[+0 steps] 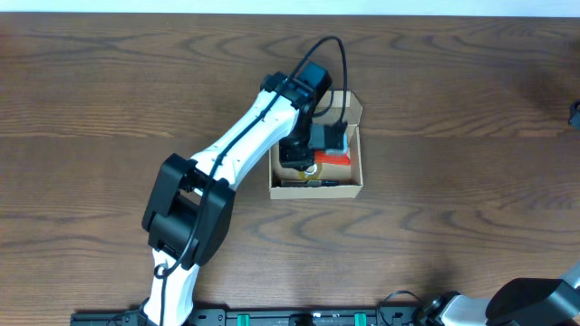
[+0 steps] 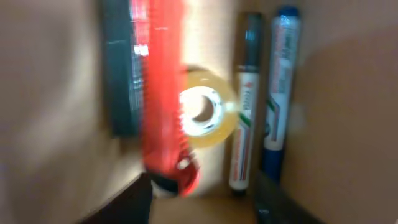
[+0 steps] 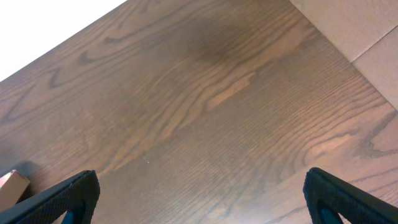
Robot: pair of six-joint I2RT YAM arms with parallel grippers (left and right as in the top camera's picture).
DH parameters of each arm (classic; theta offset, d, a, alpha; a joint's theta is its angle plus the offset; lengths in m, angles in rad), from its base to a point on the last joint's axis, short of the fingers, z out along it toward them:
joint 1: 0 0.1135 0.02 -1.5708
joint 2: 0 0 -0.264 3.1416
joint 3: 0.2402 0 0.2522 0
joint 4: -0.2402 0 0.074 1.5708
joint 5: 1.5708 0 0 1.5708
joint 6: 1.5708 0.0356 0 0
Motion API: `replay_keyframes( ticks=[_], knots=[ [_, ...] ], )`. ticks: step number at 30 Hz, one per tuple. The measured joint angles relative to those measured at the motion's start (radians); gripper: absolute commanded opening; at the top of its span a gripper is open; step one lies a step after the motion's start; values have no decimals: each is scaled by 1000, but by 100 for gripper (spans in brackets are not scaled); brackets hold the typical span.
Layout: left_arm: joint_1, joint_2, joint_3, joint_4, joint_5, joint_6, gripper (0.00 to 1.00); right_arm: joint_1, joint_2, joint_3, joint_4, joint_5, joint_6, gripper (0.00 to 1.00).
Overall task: Pack container
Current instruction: 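Raise the left arm and bring both grippers beside the box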
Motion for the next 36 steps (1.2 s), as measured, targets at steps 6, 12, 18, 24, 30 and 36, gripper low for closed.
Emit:
replay_keyframes(
  ticks=[6, 12, 18, 24, 30, 36],
  knots=[
    [25, -127, 150, -17, -105, -323, 67, 0, 0, 0, -9, -134, -109, 99],
    [119, -315, 261, -53, -245, -558, 31, 0, 0, 0, 21, -367, -191, 64],
    [336, -446, 267, -105, -159, -742, 9, 0, 0, 0, -24, -544, -208, 1],
    [661, -452, 236, -115, 209, -782, 6, 0, 5, 0, -93, -632, -209, 1],
    [833, -453, 33, -5, 540, -739, 6, 1, 80, -20, -104, -806, -209, 1],
    [872, -445, -253, 138, 742, -718, 6, 41, 249, -100, -105, -897, -221, 1]
  ],
)
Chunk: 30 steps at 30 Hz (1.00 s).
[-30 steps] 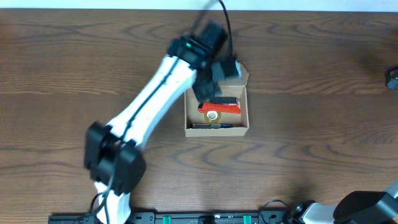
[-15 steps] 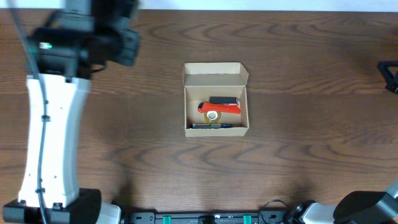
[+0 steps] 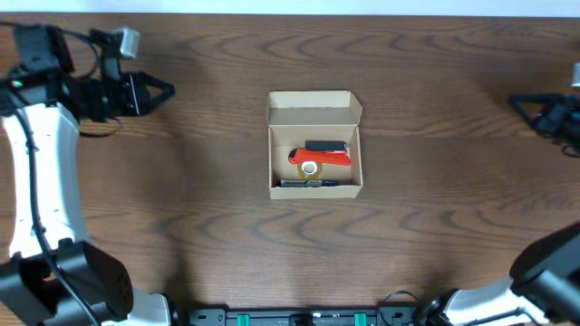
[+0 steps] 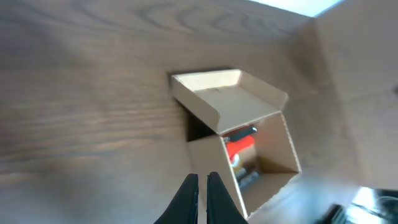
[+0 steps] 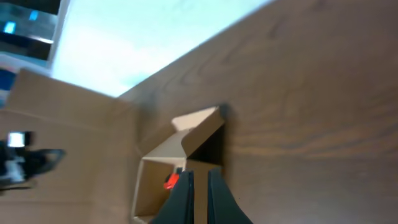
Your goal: Pack container
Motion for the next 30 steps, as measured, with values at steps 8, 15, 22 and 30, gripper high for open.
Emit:
replay_keyframes(
  ticks=[8, 15, 22, 30],
  knots=[
    [-5, 16, -277, 208, 159, -46, 6, 160, 151, -23, 0, -27, -38, 1],
    [-39, 116, -334, 277, 231, -69, 6, 272, 241, -23, 24, -48, -63, 1],
    [-104, 244, -334, 394, 338, -56, 5, 310, 315, -23, 41, -133, -100, 1],
    [-148, 346, -335, 433, 372, -63, 6, 355, 383, -23, 80, -182, -93, 1]
  ],
)
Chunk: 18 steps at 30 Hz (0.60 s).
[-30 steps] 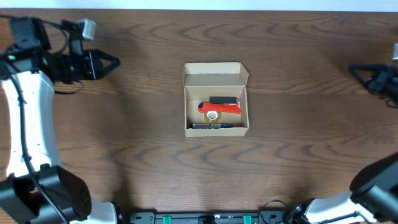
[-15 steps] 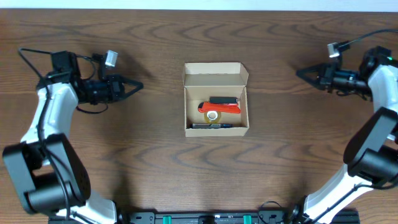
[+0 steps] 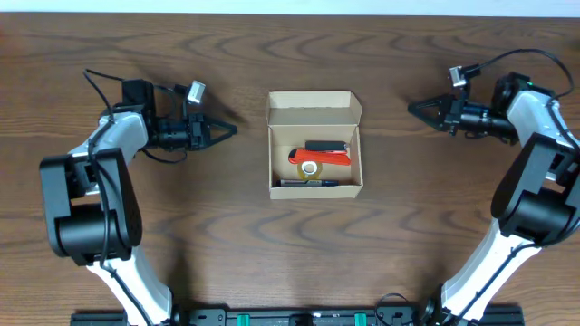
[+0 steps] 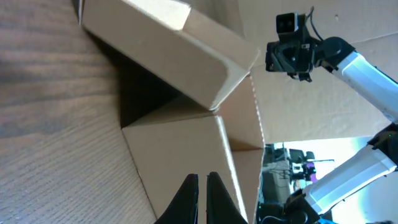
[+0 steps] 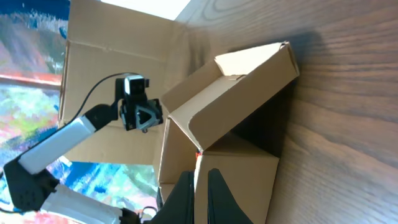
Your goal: Pack container
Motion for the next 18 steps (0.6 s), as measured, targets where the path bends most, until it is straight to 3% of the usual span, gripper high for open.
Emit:
replay_keyframes(
  ticks=[7, 18],
  knots=[
    [-3, 34, -1, 98, -1, -57, 6, 39, 42, 0, 142, -18, 97, 1],
    [-13, 35, -2, 369, -1, -274, 6, 46, 166, 0, 249, -92, 198, 1]
  ],
)
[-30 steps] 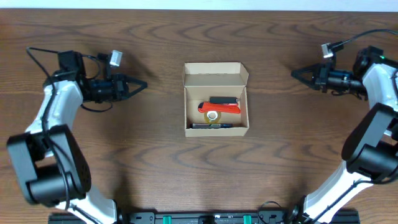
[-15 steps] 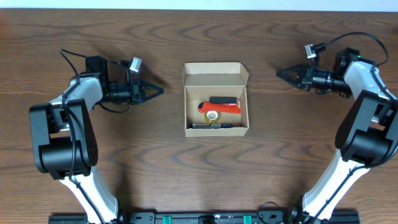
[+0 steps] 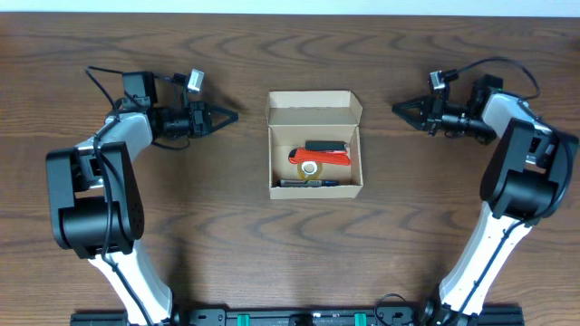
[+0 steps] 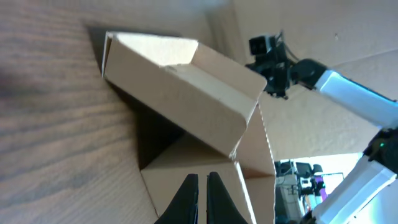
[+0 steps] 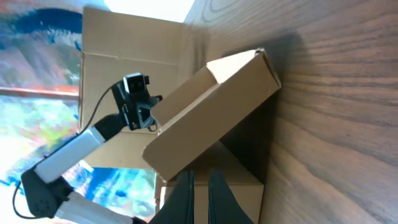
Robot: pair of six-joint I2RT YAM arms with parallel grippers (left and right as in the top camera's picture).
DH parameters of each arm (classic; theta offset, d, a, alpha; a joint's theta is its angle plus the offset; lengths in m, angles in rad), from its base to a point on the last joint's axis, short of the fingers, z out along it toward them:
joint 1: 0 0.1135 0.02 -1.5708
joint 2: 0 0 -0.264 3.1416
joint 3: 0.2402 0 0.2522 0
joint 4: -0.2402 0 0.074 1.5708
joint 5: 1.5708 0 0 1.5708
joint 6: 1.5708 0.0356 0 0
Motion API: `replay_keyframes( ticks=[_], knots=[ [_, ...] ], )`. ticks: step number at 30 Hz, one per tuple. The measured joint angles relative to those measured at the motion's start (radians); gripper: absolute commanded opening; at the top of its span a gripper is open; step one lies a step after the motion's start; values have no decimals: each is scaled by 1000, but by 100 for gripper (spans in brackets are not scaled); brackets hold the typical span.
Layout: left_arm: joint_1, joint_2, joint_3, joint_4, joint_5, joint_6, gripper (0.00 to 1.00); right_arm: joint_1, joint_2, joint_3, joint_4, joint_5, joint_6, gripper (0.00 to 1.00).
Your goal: Pack container
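Observation:
The open cardboard box (image 3: 355, 167) stands mid-table with its lid flap (image 3: 314, 107) raised at the back. Inside lie a red utility knife (image 3: 323, 158), a black item (image 3: 324, 145), a tape roll (image 3: 309, 167) and markers (image 3: 313, 183). My left gripper (image 3: 234, 115) is shut and empty, pointing at the box's back left corner, a short way off. My right gripper (image 3: 396, 108) is shut and empty, pointing at the back right corner. The left wrist view has the left gripper (image 4: 203, 186) below the lid flap (image 4: 180, 68). The right wrist view has the right gripper (image 5: 200, 186) facing the lid flap (image 5: 211, 106).
The wooden table (image 3: 290, 254) surrounds the box. Cables trail from both wrists near the far edge. Each wrist view catches the opposite arm beyond the box, the right arm (image 4: 336, 87) and the left arm (image 5: 93, 137).
My left gripper has shifted slightly toward the far edge, level with the lid. My right gripper has come a little closer to the box. Both remain shut; the box and contents are unmoved.
First my left gripper was down inside the box over the knife, tape and markers, with the right arm out at the table's edge. Then both arms were far out to the sides, shut. After that they flanked the box, and now point at its lid corners.

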Motion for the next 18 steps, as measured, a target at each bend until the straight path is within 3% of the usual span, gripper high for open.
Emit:
replay_keyframes(
  ticks=[8, 18],
  knots=[
    [-9, 96, 0, 198, 25, -208, 6, 25, 28, 0, 80, -22, 68, 1],
    [-83, 177, 0, 230, 27, -284, 6, 69, 28, 0, 141, -22, 144, 1]
  ],
)
